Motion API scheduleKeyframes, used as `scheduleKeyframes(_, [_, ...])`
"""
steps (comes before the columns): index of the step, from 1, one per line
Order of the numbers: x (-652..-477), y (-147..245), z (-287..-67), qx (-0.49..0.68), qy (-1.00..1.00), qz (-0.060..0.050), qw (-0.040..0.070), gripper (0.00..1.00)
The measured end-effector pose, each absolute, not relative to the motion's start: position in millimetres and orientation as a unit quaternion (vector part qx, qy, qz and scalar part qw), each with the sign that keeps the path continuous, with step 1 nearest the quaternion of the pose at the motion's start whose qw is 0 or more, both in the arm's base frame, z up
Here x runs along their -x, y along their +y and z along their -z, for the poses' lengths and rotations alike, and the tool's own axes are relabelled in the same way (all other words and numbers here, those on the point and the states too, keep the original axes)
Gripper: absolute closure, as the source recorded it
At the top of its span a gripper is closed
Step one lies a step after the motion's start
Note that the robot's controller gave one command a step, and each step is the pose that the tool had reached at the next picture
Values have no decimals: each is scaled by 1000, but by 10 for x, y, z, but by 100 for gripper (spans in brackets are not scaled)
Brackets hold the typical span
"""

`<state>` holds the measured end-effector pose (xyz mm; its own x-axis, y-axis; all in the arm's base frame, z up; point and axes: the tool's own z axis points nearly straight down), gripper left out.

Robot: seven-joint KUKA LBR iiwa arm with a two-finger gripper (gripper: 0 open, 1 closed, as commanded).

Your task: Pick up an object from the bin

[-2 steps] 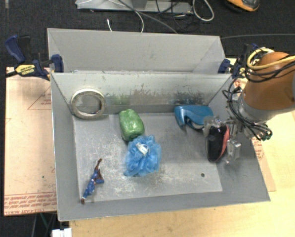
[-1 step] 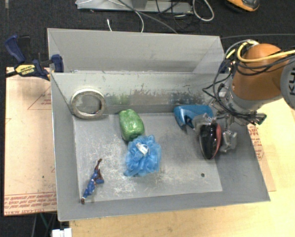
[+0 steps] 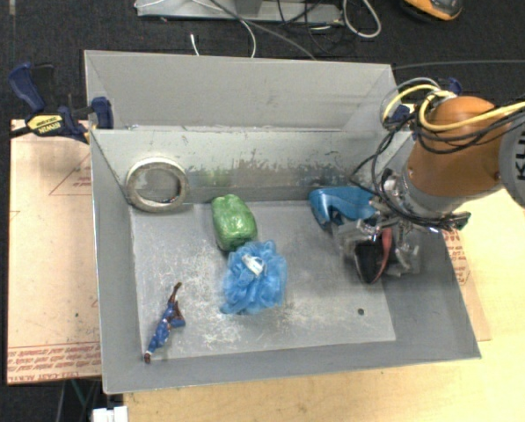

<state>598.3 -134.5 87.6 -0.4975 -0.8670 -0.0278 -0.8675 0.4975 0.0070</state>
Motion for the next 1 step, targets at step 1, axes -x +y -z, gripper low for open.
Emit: scheduleKeyframes(1, [-6181, -1293, -743, 604, 797, -17, 11, 100])
